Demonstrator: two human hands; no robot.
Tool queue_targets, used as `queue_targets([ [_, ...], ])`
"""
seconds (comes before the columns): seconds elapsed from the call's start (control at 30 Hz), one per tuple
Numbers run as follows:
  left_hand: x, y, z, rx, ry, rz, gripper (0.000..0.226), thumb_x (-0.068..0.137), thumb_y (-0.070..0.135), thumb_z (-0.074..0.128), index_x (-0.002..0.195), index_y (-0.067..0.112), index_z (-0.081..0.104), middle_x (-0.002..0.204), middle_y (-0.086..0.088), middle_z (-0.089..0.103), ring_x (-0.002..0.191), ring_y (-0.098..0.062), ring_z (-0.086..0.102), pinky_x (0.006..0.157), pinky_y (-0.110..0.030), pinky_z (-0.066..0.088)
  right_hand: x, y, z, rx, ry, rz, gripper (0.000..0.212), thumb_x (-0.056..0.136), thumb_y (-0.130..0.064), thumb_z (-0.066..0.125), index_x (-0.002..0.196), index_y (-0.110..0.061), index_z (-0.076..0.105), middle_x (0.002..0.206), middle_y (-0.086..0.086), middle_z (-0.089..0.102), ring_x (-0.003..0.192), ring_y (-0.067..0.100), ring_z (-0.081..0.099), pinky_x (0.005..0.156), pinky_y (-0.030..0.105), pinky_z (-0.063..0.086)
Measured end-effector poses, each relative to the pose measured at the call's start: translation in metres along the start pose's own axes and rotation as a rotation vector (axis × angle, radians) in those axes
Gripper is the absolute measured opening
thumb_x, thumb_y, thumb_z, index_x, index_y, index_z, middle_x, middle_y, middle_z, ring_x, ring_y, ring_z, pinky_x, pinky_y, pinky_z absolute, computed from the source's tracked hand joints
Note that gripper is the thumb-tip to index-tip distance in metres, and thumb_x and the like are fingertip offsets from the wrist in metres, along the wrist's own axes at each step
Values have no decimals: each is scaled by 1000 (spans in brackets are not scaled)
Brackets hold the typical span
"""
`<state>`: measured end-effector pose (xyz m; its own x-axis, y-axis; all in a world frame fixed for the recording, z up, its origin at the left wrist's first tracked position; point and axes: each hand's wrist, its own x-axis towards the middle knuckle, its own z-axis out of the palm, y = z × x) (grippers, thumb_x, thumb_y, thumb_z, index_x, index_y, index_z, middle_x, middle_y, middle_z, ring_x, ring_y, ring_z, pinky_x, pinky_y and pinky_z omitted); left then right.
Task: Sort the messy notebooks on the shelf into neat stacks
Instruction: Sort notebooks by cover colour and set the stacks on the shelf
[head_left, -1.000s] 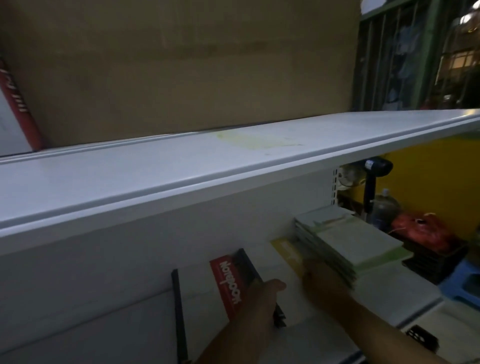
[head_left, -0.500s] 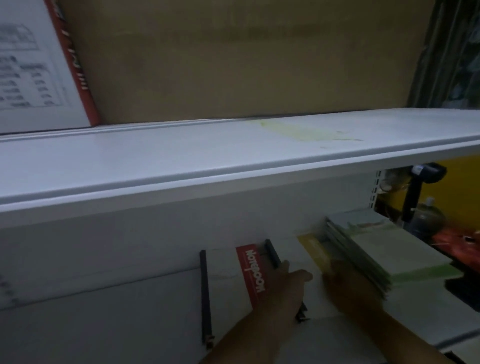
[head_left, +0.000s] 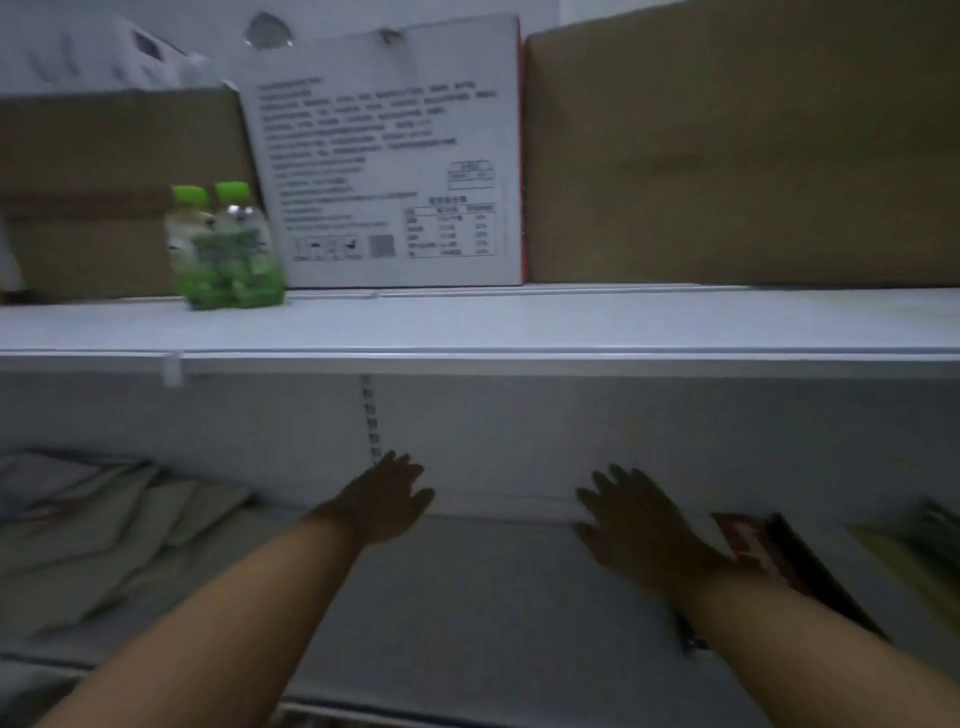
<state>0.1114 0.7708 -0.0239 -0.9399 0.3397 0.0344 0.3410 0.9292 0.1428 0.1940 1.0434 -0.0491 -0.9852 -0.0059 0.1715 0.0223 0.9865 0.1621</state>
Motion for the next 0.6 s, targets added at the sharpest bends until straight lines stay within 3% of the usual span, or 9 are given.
queue_targets([
  [0.07, -25, -71, -7, 45, 14, -145, 58, 101, 43, 24, 152, 16, 13, 160, -3, 1, 148, -19, -4, 119, -34, 7, -1, -98, -31, 160, -97, -232, 59, 98, -49, 24, 150, -20, 21, 159, 8, 8, 147, 26, 7, 118, 38, 7],
  [0.13, -64, -126, -6, 85, 1, -212, 61, 100, 46, 25, 152, 16, 10, 160, -5, -2, 148, -21, -4, 120, -35, 8, 8, -168, -25, 262, -148, -410, 59, 99, -46, 30, 151, -24, 14, 160, 4, -4, 147, 21, -3, 118, 33, 3],
  [0.27, -145, -218, -16, 76, -21, -361, 63, 98, 50, 30, 151, 19, 14, 160, -6, 0, 148, -22, 2, 119, -39, 13, 17, -278, -21, 236, -150, -610, 60, 96, -36, 41, 150, -23, 18, 159, 8, -1, 147, 25, 3, 119, 37, 12],
  [0.4, -207, -293, -28, 32, 8, -500, 62, 99, 50, 27, 151, 19, 16, 160, -4, 2, 148, -20, -1, 120, -41, 8, 25, -374, -31, 214, -147, -698, 63, 93, -34, 47, 147, -15, 22, 157, 14, 11, 143, 30, 16, 115, 38, 22],
  [0.6, -250, -373, -18, -126, 82, -586, 62, 97, 52, 30, 151, 24, 17, 160, 0, -2, 147, -17, -4, 120, -39, 9, 38, -477, -22, 206, -55, -848, 60, 90, -38, 47, 142, -14, 30, 151, 15, 24, 140, 30, 20, 115, 41, 16],
])
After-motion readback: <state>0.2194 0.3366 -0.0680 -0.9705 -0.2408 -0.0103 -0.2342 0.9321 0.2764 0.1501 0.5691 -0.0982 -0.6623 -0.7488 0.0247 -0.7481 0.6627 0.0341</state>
